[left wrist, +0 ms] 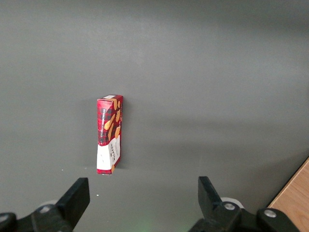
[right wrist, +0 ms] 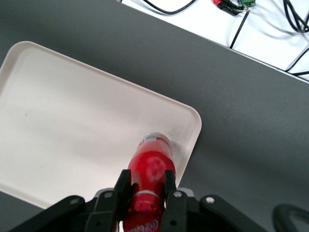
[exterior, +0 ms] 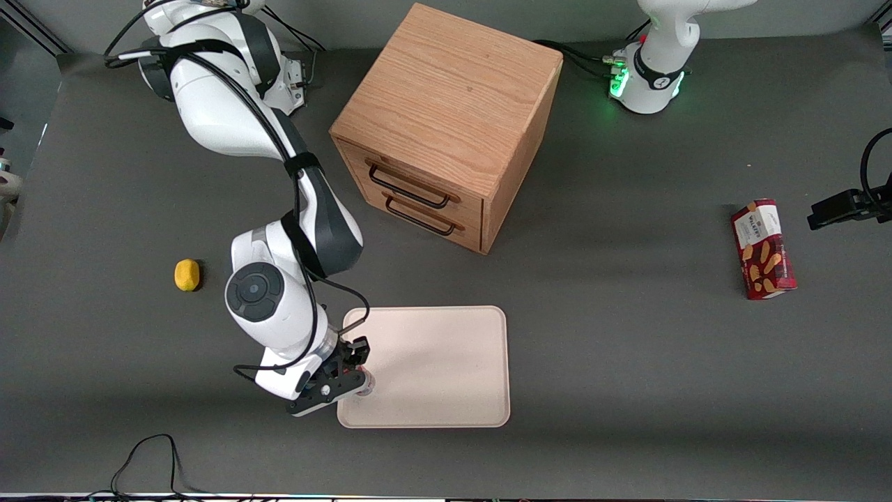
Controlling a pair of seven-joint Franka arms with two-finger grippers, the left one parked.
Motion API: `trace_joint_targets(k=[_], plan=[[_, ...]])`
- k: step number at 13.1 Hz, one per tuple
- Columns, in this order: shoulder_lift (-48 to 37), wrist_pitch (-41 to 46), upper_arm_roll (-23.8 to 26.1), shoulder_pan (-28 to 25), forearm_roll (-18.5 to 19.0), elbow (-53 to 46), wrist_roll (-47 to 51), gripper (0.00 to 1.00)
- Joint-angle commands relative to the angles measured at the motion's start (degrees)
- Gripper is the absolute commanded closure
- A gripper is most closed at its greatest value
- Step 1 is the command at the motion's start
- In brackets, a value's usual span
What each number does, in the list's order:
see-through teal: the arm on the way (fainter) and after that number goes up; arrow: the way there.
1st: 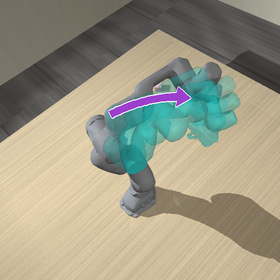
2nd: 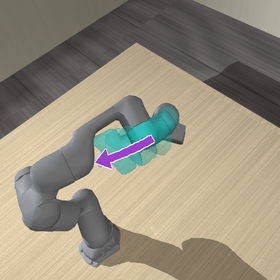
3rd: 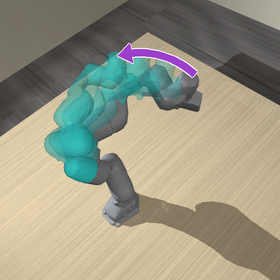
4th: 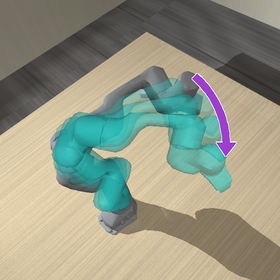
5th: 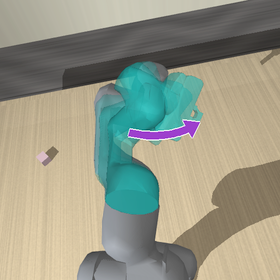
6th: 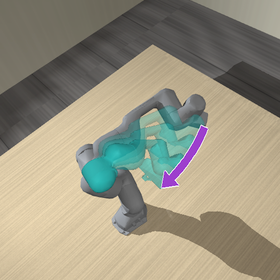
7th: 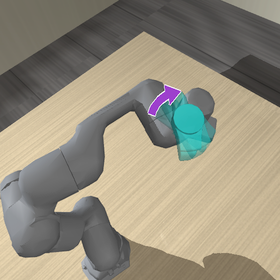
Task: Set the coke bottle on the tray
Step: 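Lower the bottle onto the tray and open the right gripper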
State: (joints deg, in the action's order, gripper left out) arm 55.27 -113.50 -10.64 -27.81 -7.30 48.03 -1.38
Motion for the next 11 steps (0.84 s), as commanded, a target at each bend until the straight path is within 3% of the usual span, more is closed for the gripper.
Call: trace_joint_targets(k=[1, 8, 9, 10, 11], plan=[[1.42, -1.63, 0.53, 0.65, -2.8, -1.36, 0.15, 1.0], [2.21, -3.04, 0.53, 0.65, -2.9, 0.3, 0.67, 1.0], [2.21, -3.04, 0.53, 0.65, -2.99, 0.31, 1.11, 0.75], [2.04, -3.04, 0.53, 0.65, -3.25, 0.48, 1.11, 0.05], [1.6, -3.22, 0.53, 0.65, -4.12, 1.7, 1.11, 0.0]])
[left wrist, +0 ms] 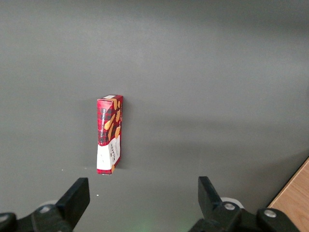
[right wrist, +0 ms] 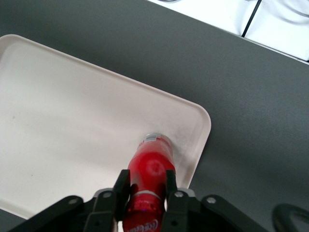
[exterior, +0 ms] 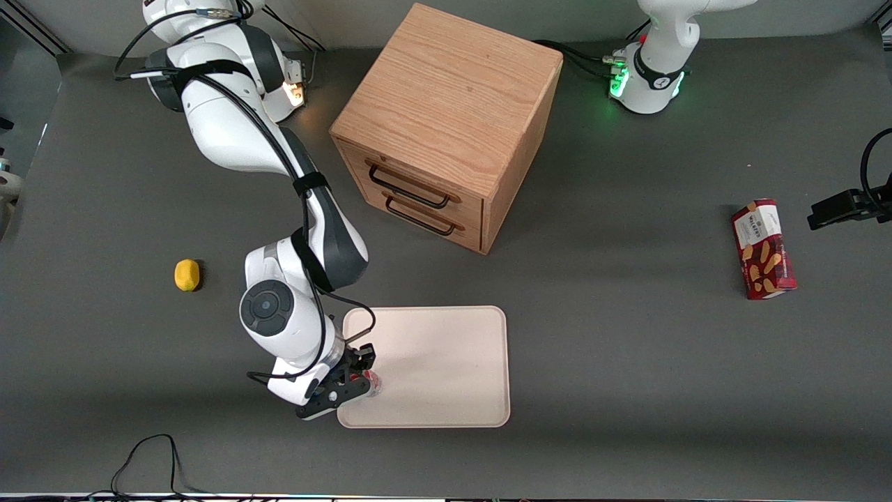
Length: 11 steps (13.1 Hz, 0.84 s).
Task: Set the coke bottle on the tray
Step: 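Lower the bottle onto the tray and open the right gripper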
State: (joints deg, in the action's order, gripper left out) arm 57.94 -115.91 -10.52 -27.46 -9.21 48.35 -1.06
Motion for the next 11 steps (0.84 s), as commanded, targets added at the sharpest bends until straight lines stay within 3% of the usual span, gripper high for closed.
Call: trace_joint_targets(k=[1, 6, 11], plan=[[-1.25, -1.59, 0.41, 0.22, -2.74, 1.75, 0.88, 0.0], [-4.57, -0.82, 0.33, 0.22, -2.74, 2.97, 2.54, 0.0], [-23.89, 13.3, 0.33, 0.39, -1.95, 16.15, 5.44, 0.0]])
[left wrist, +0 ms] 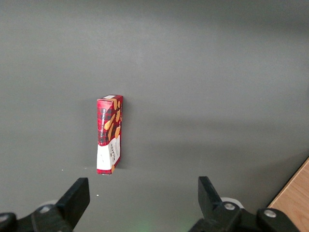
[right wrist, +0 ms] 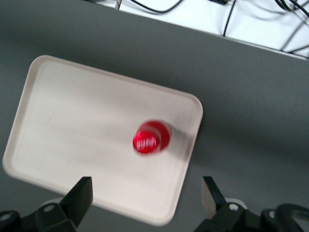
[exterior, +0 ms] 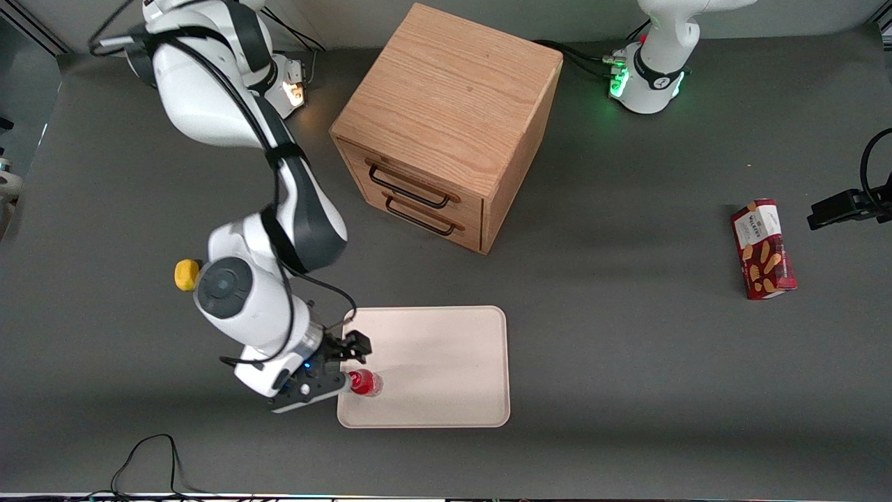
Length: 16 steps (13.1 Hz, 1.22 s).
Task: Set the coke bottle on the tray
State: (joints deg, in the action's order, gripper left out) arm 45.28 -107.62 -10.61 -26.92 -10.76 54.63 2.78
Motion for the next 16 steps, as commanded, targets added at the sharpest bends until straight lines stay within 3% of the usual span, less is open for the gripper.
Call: trace_joint_targets(k=[1, 6, 14, 16], plan=[[-15.09, 8.71, 0.42, 0.63, -0.23, 11.62, 3.18, 0.0], [-34.96, 19.02, 0.42, 6.25, 2.49, 22.69, 6.01, 0.0], [-55.46, 18.07, 0.85, 20.66, 4.43, 45.2, -2.58, 0.0], [-56.17, 17.88, 6.54, 28.72, 6.01, 46.09, -7.94, 0.0]])
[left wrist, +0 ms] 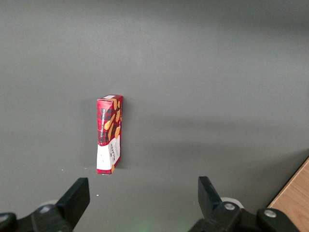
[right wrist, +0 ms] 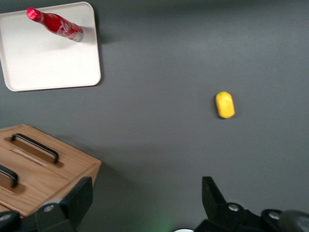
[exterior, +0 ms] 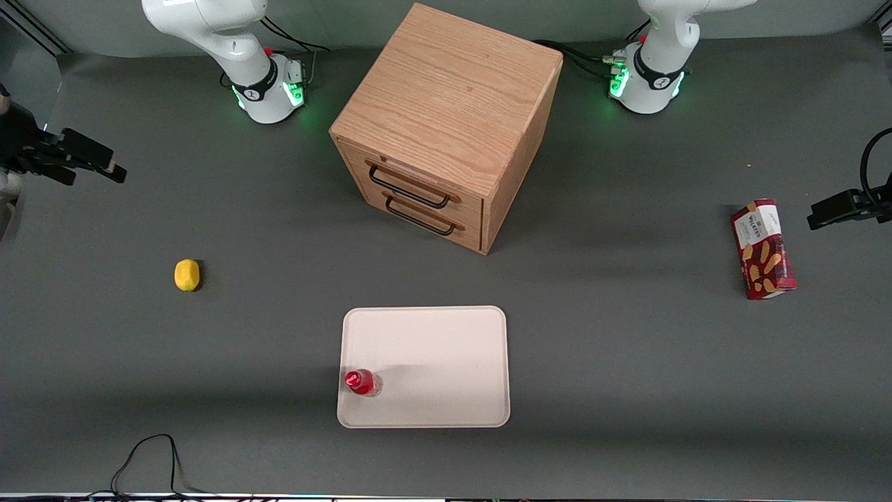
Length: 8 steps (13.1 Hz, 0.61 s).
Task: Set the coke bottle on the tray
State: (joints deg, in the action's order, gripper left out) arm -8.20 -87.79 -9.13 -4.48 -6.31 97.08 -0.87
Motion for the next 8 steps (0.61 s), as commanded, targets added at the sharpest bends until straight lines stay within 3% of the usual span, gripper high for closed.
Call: trace_joint_targets(k=[1, 4, 8], plan=[[-2.26, -1.95, 7.27, 8.76, 2.0, 3.39, -4.92, 0.0], [-0.86, -4.49, 8.87, 9.84, 2.27, 2.86, -4.67, 0.0], [5.38, -4.06, 8.96, 8.26, 2.8, -5.3, -3.96, 0.0]])
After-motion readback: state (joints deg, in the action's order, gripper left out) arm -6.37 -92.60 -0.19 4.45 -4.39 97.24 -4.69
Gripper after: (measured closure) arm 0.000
